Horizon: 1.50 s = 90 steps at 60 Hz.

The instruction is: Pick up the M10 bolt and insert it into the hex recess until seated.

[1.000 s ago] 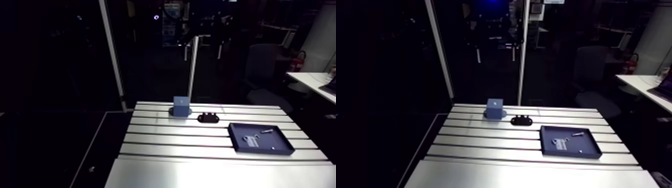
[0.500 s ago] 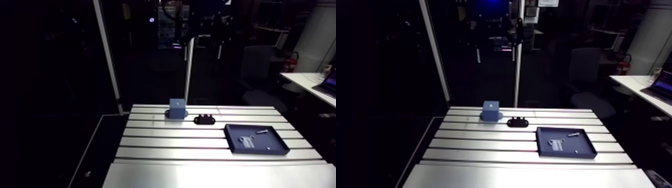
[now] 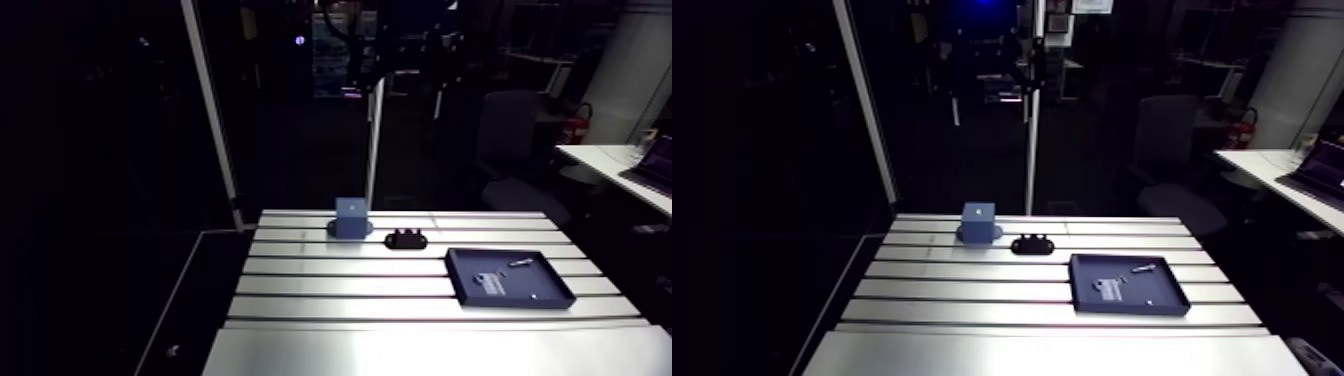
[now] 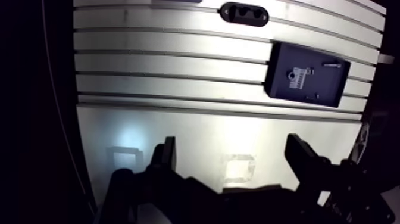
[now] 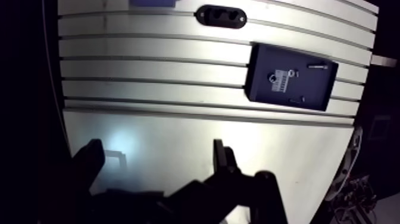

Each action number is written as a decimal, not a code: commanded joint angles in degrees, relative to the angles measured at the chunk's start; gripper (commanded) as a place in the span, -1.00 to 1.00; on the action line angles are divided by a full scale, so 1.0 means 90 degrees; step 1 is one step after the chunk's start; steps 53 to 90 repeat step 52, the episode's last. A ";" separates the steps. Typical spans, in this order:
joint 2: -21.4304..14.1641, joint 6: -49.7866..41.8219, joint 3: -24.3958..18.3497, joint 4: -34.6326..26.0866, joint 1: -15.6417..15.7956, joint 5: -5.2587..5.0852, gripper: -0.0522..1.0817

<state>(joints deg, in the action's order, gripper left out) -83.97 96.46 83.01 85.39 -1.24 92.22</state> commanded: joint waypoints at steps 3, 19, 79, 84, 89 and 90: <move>0.0009 0.0000 -0.0009 0.0009 -0.0047 0.0003 -0.89; 0.0018 -0.0010 -0.0001 0.0018 -0.0113 0.0012 -0.89; 0.0029 0.0000 0.0019 0.0018 -0.0214 0.0032 -0.89; 0.0029 0.0000 0.0019 0.0018 -0.0214 0.0032 -0.89; 0.0029 0.0000 0.0019 0.0018 -0.0214 0.0032 -0.89; 0.0029 0.0000 0.0019 0.0018 -0.0214 0.0032 -0.89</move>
